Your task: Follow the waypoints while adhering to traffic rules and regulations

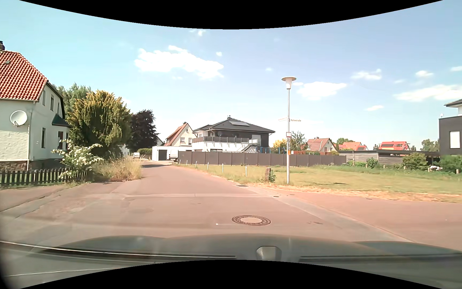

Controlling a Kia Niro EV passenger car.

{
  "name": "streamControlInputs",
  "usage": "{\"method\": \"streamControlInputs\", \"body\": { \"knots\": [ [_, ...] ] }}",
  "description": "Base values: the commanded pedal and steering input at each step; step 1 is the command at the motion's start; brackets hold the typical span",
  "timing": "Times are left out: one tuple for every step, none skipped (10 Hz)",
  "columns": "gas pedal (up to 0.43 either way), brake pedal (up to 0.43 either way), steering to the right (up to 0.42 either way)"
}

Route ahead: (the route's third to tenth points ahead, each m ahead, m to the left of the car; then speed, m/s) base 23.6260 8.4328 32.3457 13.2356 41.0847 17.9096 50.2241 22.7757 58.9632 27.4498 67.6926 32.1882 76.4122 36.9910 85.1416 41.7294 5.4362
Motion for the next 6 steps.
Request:
{"method": "streamControlInputs", "body": {
  "knots": [
    [0.26,0.006,-0.13],
    [0.26,0.006,-0.129],
    [0.268,0.006,-0.128],
    [0.268,0.006,-0.128],
    [0.268,0.006,-0.128],
    [0.268,0.006,-0.128]
  ]
}}
